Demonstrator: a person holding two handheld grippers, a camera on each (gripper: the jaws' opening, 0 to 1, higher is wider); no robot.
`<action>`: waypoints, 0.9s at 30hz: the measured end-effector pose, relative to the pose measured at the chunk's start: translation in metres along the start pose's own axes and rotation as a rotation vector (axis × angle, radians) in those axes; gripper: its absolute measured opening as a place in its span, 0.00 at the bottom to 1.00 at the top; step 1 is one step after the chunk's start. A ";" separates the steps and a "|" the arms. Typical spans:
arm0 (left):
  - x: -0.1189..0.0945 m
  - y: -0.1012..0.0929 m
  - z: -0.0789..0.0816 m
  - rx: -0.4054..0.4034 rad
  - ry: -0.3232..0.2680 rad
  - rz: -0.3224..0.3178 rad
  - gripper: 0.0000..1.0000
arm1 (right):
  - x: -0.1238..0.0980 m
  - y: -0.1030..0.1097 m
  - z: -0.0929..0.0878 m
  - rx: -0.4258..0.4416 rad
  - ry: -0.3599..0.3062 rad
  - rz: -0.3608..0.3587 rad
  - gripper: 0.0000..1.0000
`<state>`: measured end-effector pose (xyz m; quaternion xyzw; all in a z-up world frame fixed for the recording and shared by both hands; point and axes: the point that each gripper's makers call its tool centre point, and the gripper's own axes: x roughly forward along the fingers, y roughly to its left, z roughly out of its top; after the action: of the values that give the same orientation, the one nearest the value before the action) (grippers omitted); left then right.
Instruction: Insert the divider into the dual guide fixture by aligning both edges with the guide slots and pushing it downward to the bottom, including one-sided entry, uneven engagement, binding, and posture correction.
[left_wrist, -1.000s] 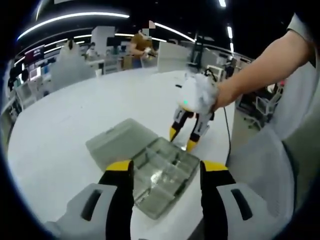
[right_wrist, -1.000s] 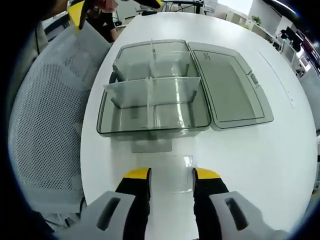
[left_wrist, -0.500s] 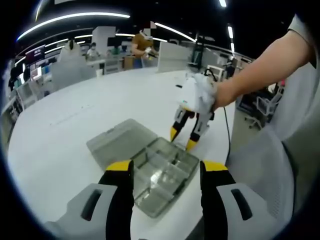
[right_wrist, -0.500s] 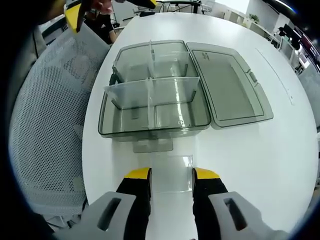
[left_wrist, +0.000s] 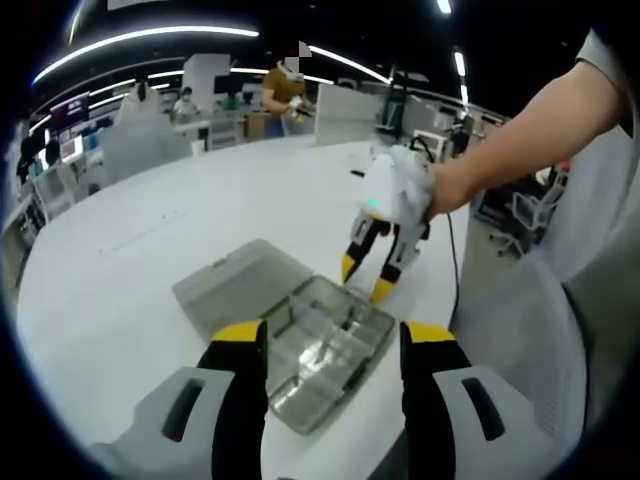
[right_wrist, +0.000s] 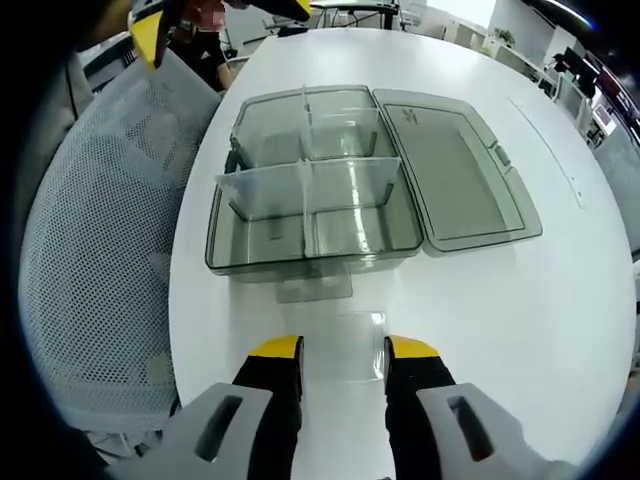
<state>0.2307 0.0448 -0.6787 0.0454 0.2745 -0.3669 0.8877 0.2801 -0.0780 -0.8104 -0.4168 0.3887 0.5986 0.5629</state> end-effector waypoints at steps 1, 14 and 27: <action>0.000 0.000 0.000 0.000 0.001 0.000 0.52 | 0.000 0.000 0.000 -0.002 0.001 -0.002 0.27; 0.000 -0.001 -0.001 0.002 0.001 -0.005 0.52 | -0.007 0.001 -0.002 0.017 -0.005 -0.015 0.27; 0.002 -0.002 -0.001 0.001 0.001 -0.013 0.52 | -0.018 0.005 0.002 0.018 -0.018 -0.037 0.27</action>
<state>0.2299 0.0427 -0.6799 0.0443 0.2750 -0.3726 0.8852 0.2751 -0.0828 -0.7925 -0.4132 0.3813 0.5883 0.5811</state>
